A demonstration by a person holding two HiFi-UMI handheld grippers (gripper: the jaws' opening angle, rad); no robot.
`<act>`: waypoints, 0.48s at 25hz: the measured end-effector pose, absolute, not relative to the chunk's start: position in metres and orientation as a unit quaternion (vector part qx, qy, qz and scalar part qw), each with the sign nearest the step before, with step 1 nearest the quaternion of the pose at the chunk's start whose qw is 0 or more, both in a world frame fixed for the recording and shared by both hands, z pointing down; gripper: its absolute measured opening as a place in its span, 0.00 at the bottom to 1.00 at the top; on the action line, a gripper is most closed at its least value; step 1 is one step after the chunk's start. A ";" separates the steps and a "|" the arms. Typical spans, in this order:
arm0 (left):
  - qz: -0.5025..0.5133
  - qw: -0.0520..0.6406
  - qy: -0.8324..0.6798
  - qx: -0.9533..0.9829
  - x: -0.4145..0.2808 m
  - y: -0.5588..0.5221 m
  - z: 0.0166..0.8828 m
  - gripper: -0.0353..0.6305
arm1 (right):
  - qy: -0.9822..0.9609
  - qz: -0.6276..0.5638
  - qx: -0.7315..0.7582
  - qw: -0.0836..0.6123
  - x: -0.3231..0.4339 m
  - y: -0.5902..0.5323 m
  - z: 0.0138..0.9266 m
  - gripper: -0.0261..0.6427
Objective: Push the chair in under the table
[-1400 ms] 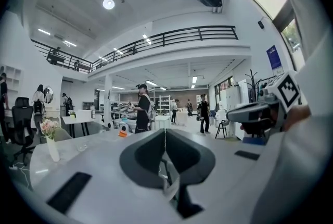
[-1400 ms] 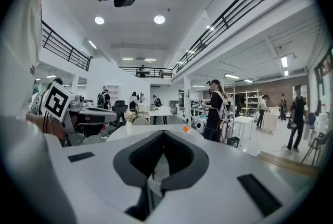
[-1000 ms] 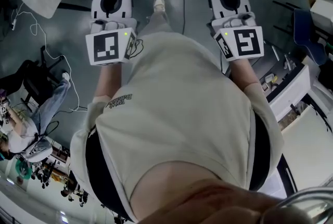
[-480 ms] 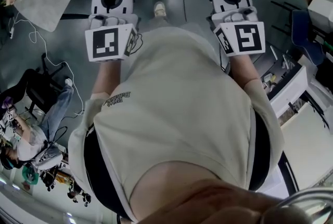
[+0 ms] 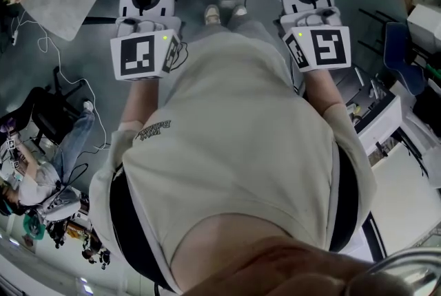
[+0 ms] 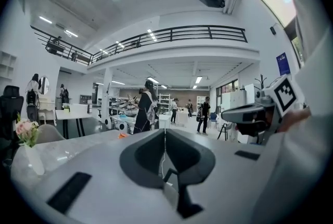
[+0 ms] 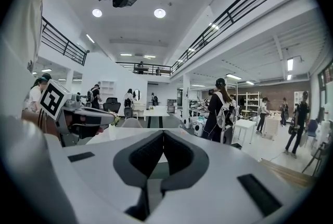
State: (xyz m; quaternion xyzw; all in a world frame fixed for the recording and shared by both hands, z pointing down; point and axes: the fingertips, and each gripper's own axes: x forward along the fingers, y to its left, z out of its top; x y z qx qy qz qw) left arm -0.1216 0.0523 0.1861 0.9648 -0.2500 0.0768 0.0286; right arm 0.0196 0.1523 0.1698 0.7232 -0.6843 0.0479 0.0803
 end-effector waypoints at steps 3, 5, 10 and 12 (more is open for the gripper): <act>0.076 0.040 -0.258 0.962 -0.120 0.048 0.186 0.07 | -0.692 0.050 0.715 0.082 0.022 0.146 0.171 0.05; 0.078 0.041 -0.266 0.960 -0.117 0.045 0.186 0.07 | -0.697 0.052 0.710 0.083 0.026 0.141 0.172 0.05; 0.075 0.043 -0.273 0.958 -0.105 0.047 0.181 0.07 | -0.707 0.056 0.700 0.081 0.040 0.137 0.171 0.05; 0.066 0.046 -0.271 0.959 -0.099 0.050 0.178 0.07 | -0.709 0.061 0.698 0.080 0.046 0.138 0.175 0.05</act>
